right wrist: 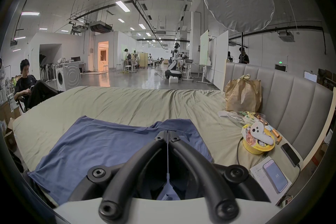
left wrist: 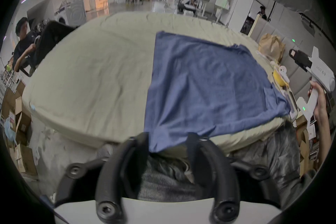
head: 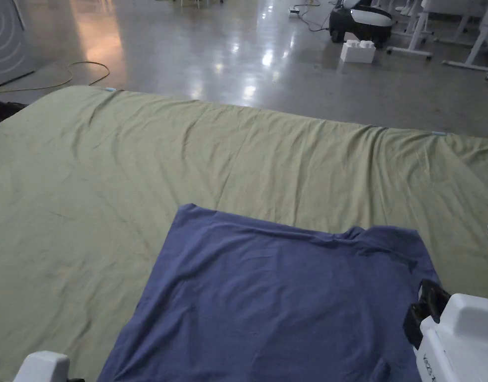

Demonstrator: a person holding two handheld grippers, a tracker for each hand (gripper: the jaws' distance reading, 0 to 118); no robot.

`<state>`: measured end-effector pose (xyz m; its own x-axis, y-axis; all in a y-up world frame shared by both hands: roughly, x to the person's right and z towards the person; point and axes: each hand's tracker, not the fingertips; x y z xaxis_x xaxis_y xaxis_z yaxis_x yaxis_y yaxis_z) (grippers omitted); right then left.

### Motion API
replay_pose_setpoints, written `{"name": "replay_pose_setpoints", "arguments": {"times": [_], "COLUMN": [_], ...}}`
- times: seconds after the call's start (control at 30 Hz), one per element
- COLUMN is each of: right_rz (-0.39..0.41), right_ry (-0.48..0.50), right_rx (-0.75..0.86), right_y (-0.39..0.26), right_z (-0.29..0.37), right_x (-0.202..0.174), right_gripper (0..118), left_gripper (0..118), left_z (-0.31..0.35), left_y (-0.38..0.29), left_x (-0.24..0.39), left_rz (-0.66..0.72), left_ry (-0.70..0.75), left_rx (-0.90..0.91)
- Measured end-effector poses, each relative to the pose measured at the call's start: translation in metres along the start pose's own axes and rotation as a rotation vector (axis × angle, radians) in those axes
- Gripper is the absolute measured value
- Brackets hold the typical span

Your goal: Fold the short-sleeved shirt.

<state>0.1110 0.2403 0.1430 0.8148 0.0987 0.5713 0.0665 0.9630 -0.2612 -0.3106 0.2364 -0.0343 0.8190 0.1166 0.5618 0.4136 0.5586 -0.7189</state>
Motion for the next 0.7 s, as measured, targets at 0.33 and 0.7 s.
{"name": "replay_pose_setpoints", "arguments": {"times": [0.33, 0.7], "right_rz": [0.007, -0.011], "right_ry": [0.021, 0.005], "right_rx": [-0.023, -0.069], "right_y": [-0.003, -0.012], "right_z": [-0.002, -0.003], "right_x": [-0.004, 0.006], "right_gripper": [1, 1], "left_gripper": [58, 52], "left_z": [-0.062, -0.101], "left_y": [0.004, 0.027], "left_x": [-0.006, -0.008], "left_rz": [0.037, 0.073], "left_ry": [0.110, 0.142], "left_rx": [-0.060, -0.053]}}
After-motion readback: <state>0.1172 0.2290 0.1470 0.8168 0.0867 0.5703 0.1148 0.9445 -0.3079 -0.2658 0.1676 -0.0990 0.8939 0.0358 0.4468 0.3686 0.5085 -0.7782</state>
